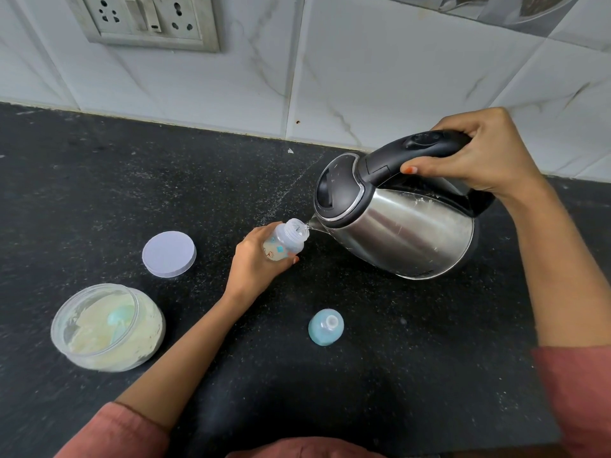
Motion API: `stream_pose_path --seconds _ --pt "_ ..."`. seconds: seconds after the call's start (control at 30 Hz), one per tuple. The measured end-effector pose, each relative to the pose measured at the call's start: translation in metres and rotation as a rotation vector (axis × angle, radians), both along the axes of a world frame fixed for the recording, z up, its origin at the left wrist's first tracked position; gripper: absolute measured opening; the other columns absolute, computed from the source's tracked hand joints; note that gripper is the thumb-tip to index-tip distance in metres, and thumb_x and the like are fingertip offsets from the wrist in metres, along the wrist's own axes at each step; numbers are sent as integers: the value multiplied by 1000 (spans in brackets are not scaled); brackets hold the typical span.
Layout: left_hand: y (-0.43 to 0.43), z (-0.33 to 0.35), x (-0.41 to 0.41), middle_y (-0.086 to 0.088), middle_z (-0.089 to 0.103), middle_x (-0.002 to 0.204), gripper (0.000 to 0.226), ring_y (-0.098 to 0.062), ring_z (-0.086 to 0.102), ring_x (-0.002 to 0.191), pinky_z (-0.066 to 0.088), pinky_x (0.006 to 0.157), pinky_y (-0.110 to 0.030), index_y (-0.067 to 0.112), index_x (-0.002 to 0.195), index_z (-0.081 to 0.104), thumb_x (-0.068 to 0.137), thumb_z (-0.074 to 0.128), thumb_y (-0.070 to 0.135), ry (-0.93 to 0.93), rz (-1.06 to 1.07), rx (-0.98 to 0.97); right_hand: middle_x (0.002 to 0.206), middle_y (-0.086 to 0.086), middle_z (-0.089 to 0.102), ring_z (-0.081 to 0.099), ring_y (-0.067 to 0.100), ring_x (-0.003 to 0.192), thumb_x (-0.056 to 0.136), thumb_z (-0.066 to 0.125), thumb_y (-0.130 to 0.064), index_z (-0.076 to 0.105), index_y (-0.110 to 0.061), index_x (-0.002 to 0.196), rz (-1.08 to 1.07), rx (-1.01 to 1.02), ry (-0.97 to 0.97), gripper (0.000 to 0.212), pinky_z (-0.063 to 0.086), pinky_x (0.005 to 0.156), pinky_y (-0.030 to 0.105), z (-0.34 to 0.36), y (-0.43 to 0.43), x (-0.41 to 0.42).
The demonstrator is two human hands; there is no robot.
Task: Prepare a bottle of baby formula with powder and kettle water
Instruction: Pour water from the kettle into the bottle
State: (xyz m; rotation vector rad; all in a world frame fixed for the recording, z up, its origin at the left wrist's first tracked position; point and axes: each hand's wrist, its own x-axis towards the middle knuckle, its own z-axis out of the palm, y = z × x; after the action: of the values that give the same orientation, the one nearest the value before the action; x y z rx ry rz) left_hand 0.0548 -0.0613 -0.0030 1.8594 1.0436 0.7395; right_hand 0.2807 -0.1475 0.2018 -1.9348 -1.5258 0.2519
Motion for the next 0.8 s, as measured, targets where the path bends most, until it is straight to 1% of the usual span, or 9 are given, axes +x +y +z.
stream_pose_path --seconds 0.1,0.17,0.23,0.33,0.4,0.53,0.63,0.8 --pt "0 -1 0 1 58 116 62 -5 47 100 32 86 -13 16 122 56 65 81 16 3 1 -5 50 -19 59 48 -1 49 39 76 -65 63 -29 61 15 1 5 44 31 49 10 2 0 -1" --pt "0 -2 0 1 58 116 62 -4 47 100 31 84 -11 17 122 56 65 81 16 4 2 -6 50 -20 59 48 -2 48 39 74 -67 62 -30 61 21 0 7 44 31 48 9 3 -1 -3" --pt "0 -2 1 1 58 115 61 -4 47 99 30 82 -10 17 122 56 65 81 16 2 2 -4 50 -20 59 49 -1 48 40 75 -66 62 -30 60 21 1 3 44 30 48 8 3 0 -3" --pt "0 -2 1 2 57 115 62 -3 46 100 31 84 -12 17 122 56 65 81 16 1 -2 -4 49 -19 58 48 0 48 40 75 -63 63 -29 60 16 -2 -9 41 30 47 8 4 0 -3" --pt "0 -1 1 3 57 115 62 -4 47 100 32 86 -14 17 122 56 66 81 17 1 -6 -6 48 -19 57 47 -1 47 39 75 -65 62 -29 60 23 -3 -10 44 29 47 8 4 0 -3" --pt "0 -1 1 5 57 114 62 -4 48 101 32 87 -15 17 122 56 66 81 17 -3 -7 -9 46 -19 55 46 0 46 42 72 -60 61 -29 60 30 -6 -9 37 29 46 8 5 0 -5" --pt "-1 -1 1 3 57 116 63 -3 46 101 33 89 -18 17 123 55 66 81 17 -3 -10 -15 48 -19 57 47 -1 47 44 76 -62 62 -30 60 35 -10 -20 39 29 47 8 6 0 -4" --pt "-1 0 2 2 57 117 63 -4 46 102 34 89 -18 16 123 55 66 81 16 -12 -11 -10 51 -18 59 47 1 49 43 73 -63 63 -30 60 27 -13 -27 38 30 49 10 6 0 -3"
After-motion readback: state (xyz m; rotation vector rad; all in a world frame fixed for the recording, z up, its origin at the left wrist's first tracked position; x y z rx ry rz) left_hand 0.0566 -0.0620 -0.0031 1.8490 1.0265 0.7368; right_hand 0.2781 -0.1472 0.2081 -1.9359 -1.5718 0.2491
